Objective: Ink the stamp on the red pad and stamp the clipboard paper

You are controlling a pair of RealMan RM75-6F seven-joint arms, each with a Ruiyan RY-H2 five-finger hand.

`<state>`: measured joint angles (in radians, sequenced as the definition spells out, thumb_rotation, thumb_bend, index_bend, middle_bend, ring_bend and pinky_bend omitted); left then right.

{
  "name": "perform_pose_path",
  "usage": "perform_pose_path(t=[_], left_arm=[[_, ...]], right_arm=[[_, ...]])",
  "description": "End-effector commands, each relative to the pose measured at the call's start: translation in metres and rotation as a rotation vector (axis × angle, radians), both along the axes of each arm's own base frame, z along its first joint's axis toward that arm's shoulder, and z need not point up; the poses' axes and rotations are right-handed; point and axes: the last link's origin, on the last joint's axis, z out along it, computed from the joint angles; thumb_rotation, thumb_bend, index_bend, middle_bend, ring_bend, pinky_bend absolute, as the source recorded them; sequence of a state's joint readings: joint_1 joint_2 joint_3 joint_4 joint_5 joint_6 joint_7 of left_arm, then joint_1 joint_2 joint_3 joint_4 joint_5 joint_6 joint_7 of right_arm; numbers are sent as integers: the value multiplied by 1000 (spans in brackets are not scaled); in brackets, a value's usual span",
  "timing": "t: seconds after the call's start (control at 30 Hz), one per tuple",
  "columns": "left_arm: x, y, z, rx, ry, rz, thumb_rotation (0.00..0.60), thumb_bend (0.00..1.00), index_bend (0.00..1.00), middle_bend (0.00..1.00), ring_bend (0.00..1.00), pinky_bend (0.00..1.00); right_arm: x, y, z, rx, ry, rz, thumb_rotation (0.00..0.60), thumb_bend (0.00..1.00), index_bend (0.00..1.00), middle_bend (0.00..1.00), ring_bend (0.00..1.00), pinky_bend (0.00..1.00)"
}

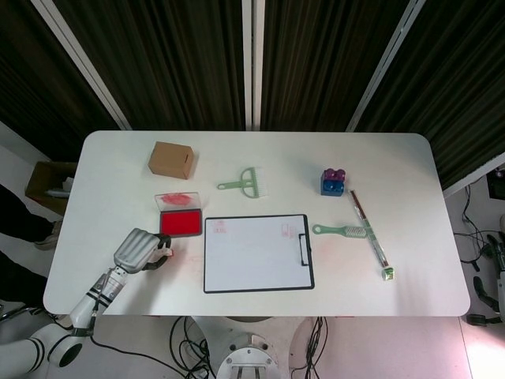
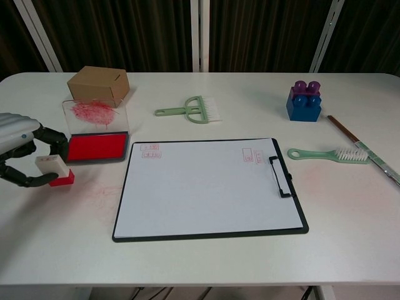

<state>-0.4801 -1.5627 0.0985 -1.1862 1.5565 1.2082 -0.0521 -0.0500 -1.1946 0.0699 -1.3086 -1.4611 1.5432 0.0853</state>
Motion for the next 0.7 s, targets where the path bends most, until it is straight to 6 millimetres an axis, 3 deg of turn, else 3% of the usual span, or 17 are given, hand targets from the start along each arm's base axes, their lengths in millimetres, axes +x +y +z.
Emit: perform_pose_path(t=[0.03, 0.4, 0.53, 0.7], left_arm=[[-2, 0, -2, -1, 6, 2, 600, 417, 668, 694, 1000, 1000], [-7, -1, -5, -12, 24, 8, 600, 406, 631, 663, 1000, 1000], [-7, -1, -4, -21, 6, 12, 600, 347, 551, 635, 1000, 1000], [-8, -1, -3, -19, 17, -2, 600, 316, 526, 621, 1000, 1000]], right_arm=[[0, 0, 0, 1, 0, 0, 600, 295, 0, 0, 0, 0], [2, 0, 1, -3, -1, -2, 600, 294, 0, 0, 0, 0], [2, 1, 3, -12, -2, 1, 600, 294, 0, 0, 0, 0], [1, 2, 5, -20, 0, -2, 600, 295, 0, 0, 0, 0]])
